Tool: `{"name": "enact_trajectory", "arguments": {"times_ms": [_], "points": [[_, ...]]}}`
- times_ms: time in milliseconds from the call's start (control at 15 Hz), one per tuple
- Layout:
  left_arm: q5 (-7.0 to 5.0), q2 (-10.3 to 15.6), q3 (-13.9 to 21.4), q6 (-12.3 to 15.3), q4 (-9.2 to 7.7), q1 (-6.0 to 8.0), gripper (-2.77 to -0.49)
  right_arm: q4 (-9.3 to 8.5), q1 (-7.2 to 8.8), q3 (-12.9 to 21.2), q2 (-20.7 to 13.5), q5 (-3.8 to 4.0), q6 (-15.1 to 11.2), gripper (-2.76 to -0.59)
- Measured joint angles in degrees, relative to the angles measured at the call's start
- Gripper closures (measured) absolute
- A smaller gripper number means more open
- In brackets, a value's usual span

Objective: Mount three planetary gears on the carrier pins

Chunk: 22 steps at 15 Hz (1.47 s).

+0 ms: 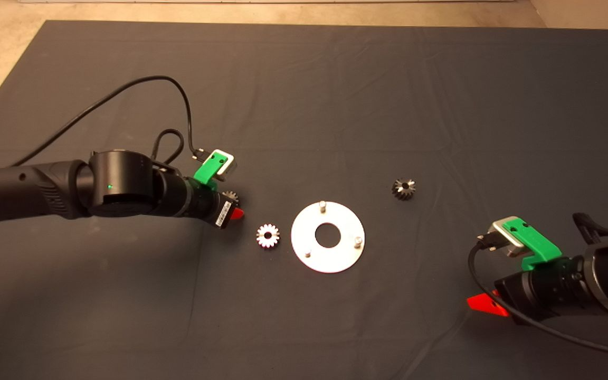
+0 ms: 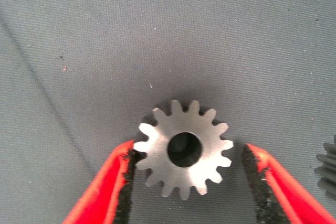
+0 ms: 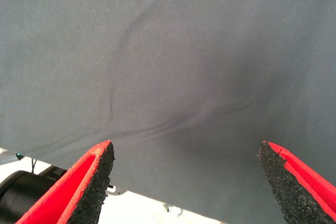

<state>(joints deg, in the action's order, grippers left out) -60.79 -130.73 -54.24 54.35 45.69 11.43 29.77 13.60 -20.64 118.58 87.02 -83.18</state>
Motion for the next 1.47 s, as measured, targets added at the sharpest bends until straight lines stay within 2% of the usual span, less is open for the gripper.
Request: {"name": "enact_trajectory", "arguments": {"times_ms": [200, 333, 667, 1133, 1467], "points": [[0.32, 0.0, 0.0, 0.0, 0.48, 0.00, -1.26, 0.00, 0.06, 0.0, 0.0, 0.00, 0.0, -2.05], [0.43, 0.0, 0.0, 0.0, 0.74, 0.00, -1.12, 0.00, 0.09, 0.0, 0.0, 0.00, 0.0, -2.05], [0.79, 0.3, 0.0, 0.0, 0.83, -0.02, -1.02, 0.00, 0.27, 0.0, 0.0, 0.02, 0.0, -2.05], [0.93, 0.5, 0.1, 0.0, 0.87, -0.02, -0.89, 0.00, 0.27, 0.0, 0.0, 0.02, 0.0, -2.05], [0.74, 1.8, 1.4, 0.0, 1.09, -0.17, -0.80, 0.00, 0.28, 0.0, 0.0, -0.02, 0.0, -2.05]]}}
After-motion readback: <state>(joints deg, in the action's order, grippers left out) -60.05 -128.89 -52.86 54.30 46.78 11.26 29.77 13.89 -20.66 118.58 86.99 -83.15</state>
